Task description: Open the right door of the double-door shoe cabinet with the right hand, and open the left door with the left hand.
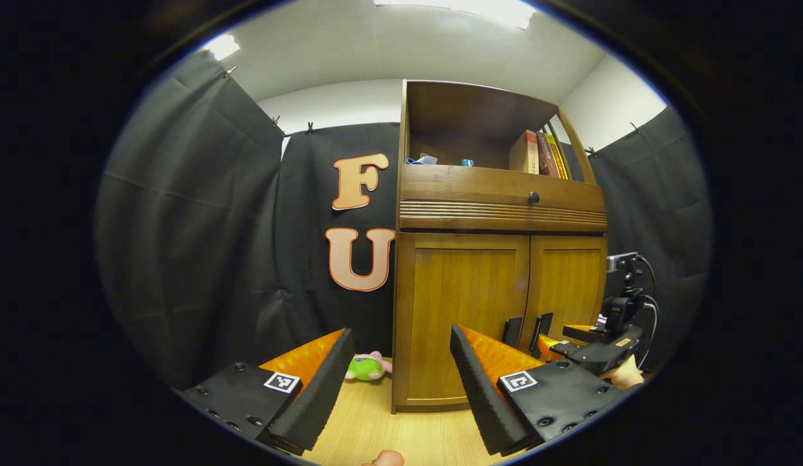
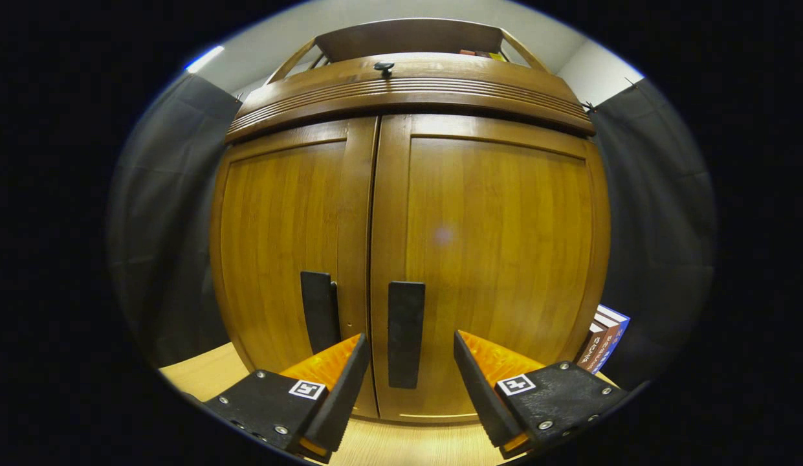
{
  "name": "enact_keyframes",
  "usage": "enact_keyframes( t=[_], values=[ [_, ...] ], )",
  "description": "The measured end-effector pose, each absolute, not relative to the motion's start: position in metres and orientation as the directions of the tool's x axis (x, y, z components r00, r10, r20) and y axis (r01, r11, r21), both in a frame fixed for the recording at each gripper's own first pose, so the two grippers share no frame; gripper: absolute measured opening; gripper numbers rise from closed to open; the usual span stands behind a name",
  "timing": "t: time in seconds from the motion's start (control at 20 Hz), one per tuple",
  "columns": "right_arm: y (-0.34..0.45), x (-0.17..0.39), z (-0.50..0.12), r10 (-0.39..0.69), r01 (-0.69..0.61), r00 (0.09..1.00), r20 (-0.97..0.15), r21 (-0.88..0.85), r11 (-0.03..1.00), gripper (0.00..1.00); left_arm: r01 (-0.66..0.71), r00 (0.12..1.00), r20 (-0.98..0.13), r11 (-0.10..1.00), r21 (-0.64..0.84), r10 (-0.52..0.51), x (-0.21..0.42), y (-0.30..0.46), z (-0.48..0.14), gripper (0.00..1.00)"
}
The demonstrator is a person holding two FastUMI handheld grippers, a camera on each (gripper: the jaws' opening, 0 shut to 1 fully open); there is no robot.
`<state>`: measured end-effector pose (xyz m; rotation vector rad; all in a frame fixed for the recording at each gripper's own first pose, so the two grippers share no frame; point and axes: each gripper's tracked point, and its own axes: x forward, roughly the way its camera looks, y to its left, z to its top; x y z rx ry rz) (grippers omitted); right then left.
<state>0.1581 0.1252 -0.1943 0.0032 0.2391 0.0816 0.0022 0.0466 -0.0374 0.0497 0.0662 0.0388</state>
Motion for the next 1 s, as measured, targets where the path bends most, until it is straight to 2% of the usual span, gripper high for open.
enact_keyframes(
  t=[0.25, 0.3, 0.35, 0.4, 0.45, 0.6, 0.65, 0.75, 0.8, 0.85, 0.9, 0.95, 1.0],
  values=[
    [0.124, 0.174, -0.199, 0.056, -0.051, 0.971, -0.233, 0.031, 0.998, 0.72, -0.037, 0.997, -0.070, 0.998, 0.053, 0.041, 0.003, 0.049, -0.041, 0.94],
    [0.122, 0.177, -0.200, 0.050, -0.042, 0.971, -0.232, 0.038, 0.998, 0.69, -0.037, 0.997, -0.071, 0.998, 0.054, 0.041, 0.004, 0.049, -0.042, 0.99],
    [0.119, 0.180, -0.202, 0.040, -0.031, 0.971, -0.236, 0.043, 0.999, 0.77, -0.037, 0.997, -0.071, 0.998, 0.054, 0.041, 0.004, 0.049, -0.042, 0.99],
    [0.117, 0.182, -0.204, 0.041, -0.028, 0.969, -0.243, 0.054, 0.998, 0.61, -0.042, 0.997, -0.070, 0.998, 0.054, 0.046, 0.005, 0.050, -0.043, 0.99],
    [0.119, 0.183, -0.204, 0.047, -0.029, 0.967, -0.249, 0.075, 0.997, 0.59, -0.047, 0.996, -0.068, 0.997, 0.056, 0.051, 0.004, 0.052, -0.043, 0.97],
    [0.125, 0.186, -0.212, 0.071, -0.035, 0.960, -0.271, 0.135, 0.990, 0.35, -0.056, 0.996, -0.070, 0.997, 0.058, 0.060, 0.004, 0.054, -0.045, 0.94],
    [0.125, 0.186, -0.210, 0.068, -0.031, 0.962, -0.265, 0.141, 0.989, 0.41, -0.058, 0.995, -0.073, 0.996, 0.061, 0.063, 0.004, 0.055, -0.045, 0.96],
    [0.126, 0.185, -0.210, 0.072, -0.038, 0.962, -0.263, 0.131, 0.991, 0.37, -0.060, 0.995, -0.076, 0.996, 0.062, 0.065, 0.003, 0.055, -0.046, 0.97],
    [0.127, 0.185, -0.210, 0.071, -0.039, 0.963, -0.261, 0.123, 0.992, 0.46, -0.059, 0.995, -0.077, 0.996, 0.061, 0.064, 0.002, 0.055, -0.046, 0.95],
    [0.127, 0.183, -0.209, 0.069, -0.041, 0.964, -0.256, 0.114, 0.993, 0.24, -0.058, 0.995, -0.077, 0.997, 0.059, 0.063, 0.001, 0.054, -0.047, 0.95],
    [0.126, 0.182, -0.209, 0.071, -0.045, 0.964, -0.255, 0.108, 0.993, 0.24, -0.058, 0.995, -0.078, 0.997, 0.057, 0.062, 0.000, 0.053, -0.046, 0.95],
    [0.126, 0.179, -0.207, 0.076, -0.052, 0.965, -0.251, 0.101, 0.994, 0.33, -0.057, 0.995, -0.080, 0.997, 0.056, 0.061, -0.001, 0.053, -0.047, 0.95],
    [0.127, 0.174, -0.206, 0.084, -0.062, 0.964, -0.251, 0.096, 0.993, 0.32, -0.056, 0.995, -0.081, 0.997, 0.056, 0.061, -0.003, 0.052, -0.047, 0.95]
  ],
)
